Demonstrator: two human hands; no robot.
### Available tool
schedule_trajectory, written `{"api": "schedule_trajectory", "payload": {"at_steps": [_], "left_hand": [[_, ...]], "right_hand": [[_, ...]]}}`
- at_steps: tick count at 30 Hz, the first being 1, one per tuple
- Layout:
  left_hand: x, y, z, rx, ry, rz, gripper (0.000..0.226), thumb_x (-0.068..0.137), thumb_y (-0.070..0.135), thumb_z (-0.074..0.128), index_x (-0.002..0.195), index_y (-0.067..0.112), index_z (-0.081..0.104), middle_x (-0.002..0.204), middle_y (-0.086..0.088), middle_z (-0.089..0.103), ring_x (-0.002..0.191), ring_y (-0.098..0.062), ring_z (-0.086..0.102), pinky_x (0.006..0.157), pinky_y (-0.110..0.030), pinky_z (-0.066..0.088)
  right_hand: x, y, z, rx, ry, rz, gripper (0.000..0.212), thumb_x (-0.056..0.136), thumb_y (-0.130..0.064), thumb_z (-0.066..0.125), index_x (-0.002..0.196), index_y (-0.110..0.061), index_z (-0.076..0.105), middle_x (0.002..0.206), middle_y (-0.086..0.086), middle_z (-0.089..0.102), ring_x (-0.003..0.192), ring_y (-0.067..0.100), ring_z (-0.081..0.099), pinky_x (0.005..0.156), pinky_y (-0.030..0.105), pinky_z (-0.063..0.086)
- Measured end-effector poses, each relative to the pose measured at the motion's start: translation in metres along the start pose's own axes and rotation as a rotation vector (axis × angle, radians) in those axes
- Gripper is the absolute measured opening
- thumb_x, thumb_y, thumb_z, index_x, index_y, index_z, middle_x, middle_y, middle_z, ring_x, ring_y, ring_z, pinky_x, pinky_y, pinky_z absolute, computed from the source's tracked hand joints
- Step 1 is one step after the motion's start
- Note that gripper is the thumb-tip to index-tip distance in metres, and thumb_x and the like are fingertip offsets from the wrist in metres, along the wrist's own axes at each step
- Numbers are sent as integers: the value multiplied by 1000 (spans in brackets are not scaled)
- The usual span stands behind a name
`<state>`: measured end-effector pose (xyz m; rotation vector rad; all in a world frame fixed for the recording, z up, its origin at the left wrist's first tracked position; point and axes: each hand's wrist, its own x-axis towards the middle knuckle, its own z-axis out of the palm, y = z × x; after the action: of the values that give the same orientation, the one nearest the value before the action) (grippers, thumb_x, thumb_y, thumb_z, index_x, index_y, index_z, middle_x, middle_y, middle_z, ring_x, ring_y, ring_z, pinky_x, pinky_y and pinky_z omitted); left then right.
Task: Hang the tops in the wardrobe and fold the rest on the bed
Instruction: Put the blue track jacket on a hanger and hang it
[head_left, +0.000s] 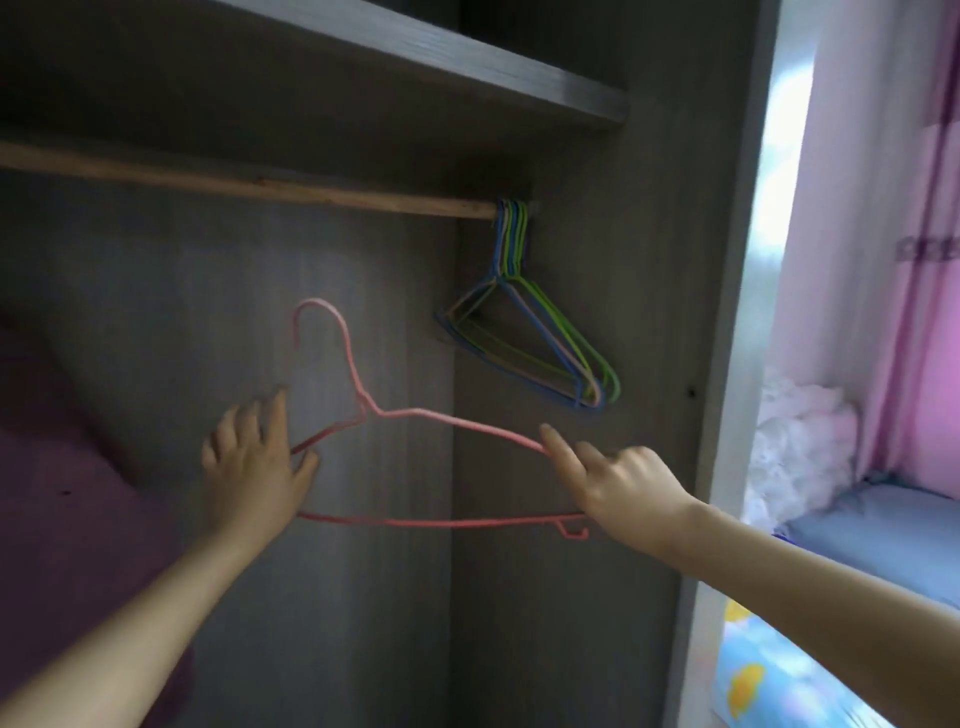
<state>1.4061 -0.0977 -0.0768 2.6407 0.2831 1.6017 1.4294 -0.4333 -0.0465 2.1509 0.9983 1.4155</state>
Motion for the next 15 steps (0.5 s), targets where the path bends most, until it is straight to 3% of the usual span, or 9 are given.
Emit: {"api": "schedule_trajectory", "payload": {"at_steps": [4, 8, 11, 13, 15], "left_hand": [[-18, 11, 17, -215, -259, -123, 17, 86, 8, 57, 97, -2, 65, 91, -29, 65, 86, -45, 61, 74, -53, 49], [-44, 35, 20, -469, -299, -51, 25, 82, 18, 49, 82, 1, 67, 68, -27, 63, 65, -43, 62, 62, -46, 49], [-70, 62, 4, -859, -437, -58, 39, 81, 50, 39, 78, 19, 63, 66, -16, 62, 64, -31, 60, 62, -41, 45], [-89, 80, -2, -1024, -546, 0, 36, 76, 62, 40, 79, 31, 58, 66, 1, 61, 61, -9, 56, 63, -28, 43], [-112, 108, -9, -1163, -623, 67, 20, 84, 47, 58, 73, 31, 60, 69, 14, 61, 58, 2, 53, 55, -12, 36]], "right_hand": [[-41, 8, -19, -29, 8, 21, 50, 66, -3, 32, 114, 0, 45, 49, 1, 50, 26, 16, 43, 30, 15, 23], [-97, 12, -43, -81, -105, 60, 49, 68, -1, 31, 115, 0, 44, 47, 0, 46, 26, 15, 40, 31, 14, 20], [-147, 11, -64, -141, -276, 133, 50, 67, -1, 33, 116, -2, 42, 47, -1, 48, 26, 14, 40, 40, 15, 0], [-182, 6, -83, -133, -350, 182, 52, 64, -2, 39, 116, -4, 43, 49, -1, 52, 27, 15, 42, 36, 14, 4], [-217, 5, -107, -145, -453, 212, 49, 67, -5, 36, 115, -5, 44, 51, -1, 55, 28, 16, 45, 30, 14, 17]]}}
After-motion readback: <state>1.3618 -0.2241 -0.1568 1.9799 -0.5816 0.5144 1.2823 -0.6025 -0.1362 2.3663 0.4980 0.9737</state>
